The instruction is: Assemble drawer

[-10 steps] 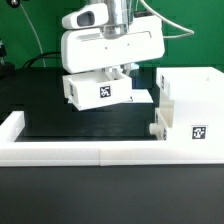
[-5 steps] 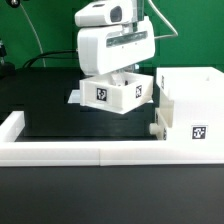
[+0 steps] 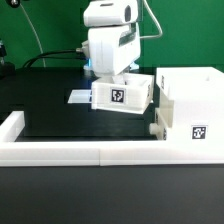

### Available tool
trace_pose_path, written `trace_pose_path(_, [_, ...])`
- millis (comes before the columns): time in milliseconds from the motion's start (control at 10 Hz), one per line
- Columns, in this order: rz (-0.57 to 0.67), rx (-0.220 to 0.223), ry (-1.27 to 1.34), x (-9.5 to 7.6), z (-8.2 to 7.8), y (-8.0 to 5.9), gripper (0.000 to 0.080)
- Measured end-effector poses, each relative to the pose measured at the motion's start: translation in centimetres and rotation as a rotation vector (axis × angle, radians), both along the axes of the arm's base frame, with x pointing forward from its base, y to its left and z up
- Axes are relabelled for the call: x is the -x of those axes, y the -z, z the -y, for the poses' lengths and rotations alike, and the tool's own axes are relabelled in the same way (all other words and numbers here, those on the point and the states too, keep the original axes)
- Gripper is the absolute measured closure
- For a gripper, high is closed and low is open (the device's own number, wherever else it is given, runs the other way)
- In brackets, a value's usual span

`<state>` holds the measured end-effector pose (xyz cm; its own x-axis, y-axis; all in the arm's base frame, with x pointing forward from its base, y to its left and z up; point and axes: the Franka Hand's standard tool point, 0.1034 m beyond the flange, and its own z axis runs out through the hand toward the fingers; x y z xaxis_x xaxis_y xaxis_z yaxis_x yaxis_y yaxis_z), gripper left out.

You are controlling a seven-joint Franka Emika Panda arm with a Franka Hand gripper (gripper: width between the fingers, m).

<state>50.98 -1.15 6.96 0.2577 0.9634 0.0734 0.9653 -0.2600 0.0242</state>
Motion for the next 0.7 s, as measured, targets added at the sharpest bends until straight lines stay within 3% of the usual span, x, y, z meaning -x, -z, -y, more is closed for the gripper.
trace_pose_path(200, [0.005, 0.011, -0.119, 0.1, 0.2, 0.1, 0.0757])
trace_pose_path(700, [0.011, 0.005, -0.116, -1.0, 0.1, 0.5, 0.0757])
